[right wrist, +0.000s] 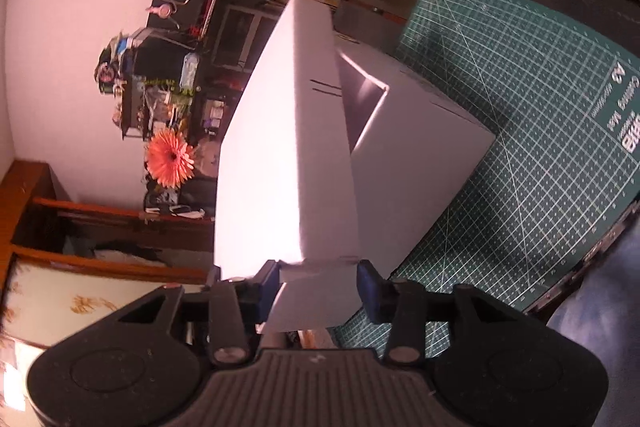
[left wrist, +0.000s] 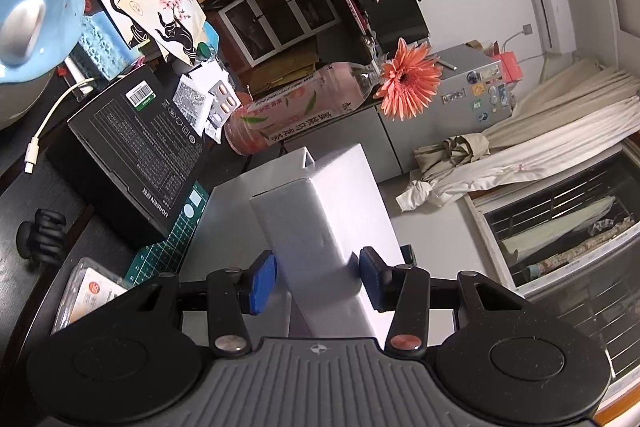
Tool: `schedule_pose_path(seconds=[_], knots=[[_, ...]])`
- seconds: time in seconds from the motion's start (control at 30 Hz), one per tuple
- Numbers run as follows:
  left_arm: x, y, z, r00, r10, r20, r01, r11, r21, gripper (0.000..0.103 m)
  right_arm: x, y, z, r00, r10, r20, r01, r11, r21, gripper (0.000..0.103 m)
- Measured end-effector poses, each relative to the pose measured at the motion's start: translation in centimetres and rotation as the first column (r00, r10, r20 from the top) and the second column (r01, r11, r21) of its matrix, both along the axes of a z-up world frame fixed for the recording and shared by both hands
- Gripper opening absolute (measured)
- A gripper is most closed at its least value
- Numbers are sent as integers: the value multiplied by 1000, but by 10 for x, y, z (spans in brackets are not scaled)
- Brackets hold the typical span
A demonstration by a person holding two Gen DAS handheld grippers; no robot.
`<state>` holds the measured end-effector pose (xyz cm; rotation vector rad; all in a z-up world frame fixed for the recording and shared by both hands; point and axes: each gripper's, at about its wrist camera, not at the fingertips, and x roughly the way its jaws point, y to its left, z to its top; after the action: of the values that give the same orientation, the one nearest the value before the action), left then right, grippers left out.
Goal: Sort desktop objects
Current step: 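Lift the lidded white box up with both grippers, then carry the lidded white box across the desk with both grippers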
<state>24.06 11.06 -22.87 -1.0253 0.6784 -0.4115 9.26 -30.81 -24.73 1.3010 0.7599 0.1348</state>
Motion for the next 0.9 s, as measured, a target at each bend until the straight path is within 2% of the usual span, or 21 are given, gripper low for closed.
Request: schedule_pose_path(seconds=[0.4, 0.9], knots=[[-16, -5, 6, 999, -32, -5, 32, 998, 50, 48, -3, -9, 1, 999, -46, 2, 46, 999, -20, 36], [-42, -14, 28, 996, -89, 24, 83, 976, 203, 54, -6, -20, 2, 996, -93, 5, 93, 995, -37, 36]])
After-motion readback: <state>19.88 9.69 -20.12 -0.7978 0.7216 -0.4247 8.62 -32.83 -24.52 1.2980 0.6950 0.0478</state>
